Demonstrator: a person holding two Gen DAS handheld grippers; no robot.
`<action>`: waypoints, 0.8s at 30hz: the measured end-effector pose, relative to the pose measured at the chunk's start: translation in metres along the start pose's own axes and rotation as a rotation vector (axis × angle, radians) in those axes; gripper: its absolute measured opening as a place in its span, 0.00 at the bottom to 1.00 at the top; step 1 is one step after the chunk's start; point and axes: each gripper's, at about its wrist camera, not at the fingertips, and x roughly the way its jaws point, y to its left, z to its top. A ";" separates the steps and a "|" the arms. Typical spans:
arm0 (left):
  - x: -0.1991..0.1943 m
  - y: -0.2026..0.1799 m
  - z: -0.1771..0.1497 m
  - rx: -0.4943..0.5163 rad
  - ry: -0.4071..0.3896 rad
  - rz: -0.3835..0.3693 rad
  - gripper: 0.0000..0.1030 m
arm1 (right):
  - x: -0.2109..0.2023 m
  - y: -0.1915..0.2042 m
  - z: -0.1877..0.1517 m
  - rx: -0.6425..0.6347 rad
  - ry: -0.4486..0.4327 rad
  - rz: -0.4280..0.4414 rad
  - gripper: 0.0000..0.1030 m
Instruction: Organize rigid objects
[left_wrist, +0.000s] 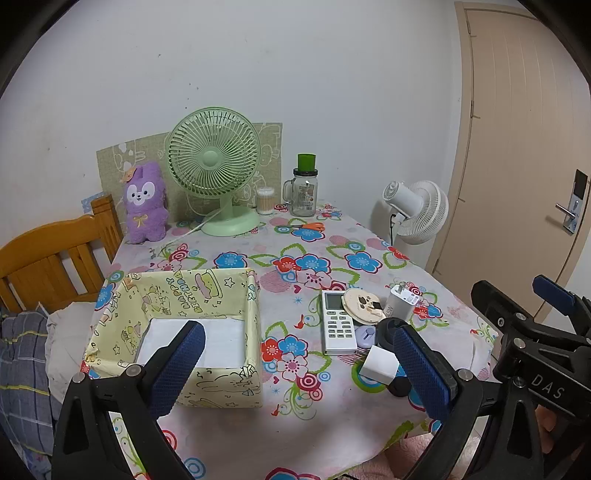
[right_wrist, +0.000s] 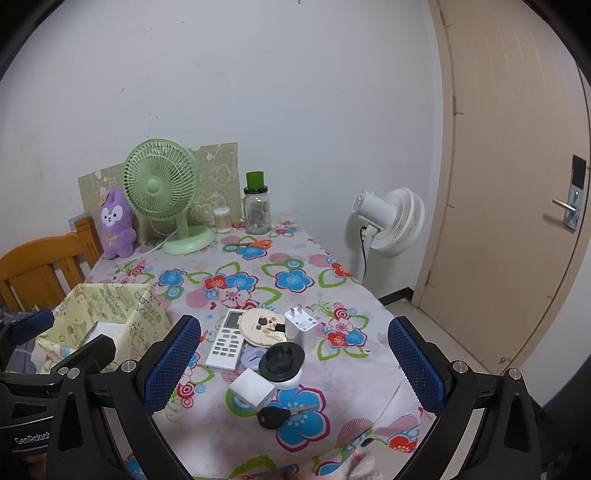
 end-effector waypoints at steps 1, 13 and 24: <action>0.000 0.000 0.000 -0.001 -0.001 0.000 1.00 | -0.001 0.000 0.000 0.001 0.000 0.000 0.99; -0.004 0.000 -0.001 -0.002 -0.020 -0.008 1.00 | -0.002 0.000 0.000 0.009 0.004 -0.003 0.99; 0.001 0.002 -0.003 -0.006 -0.012 0.009 1.00 | -0.001 0.001 -0.002 0.008 0.004 -0.005 0.99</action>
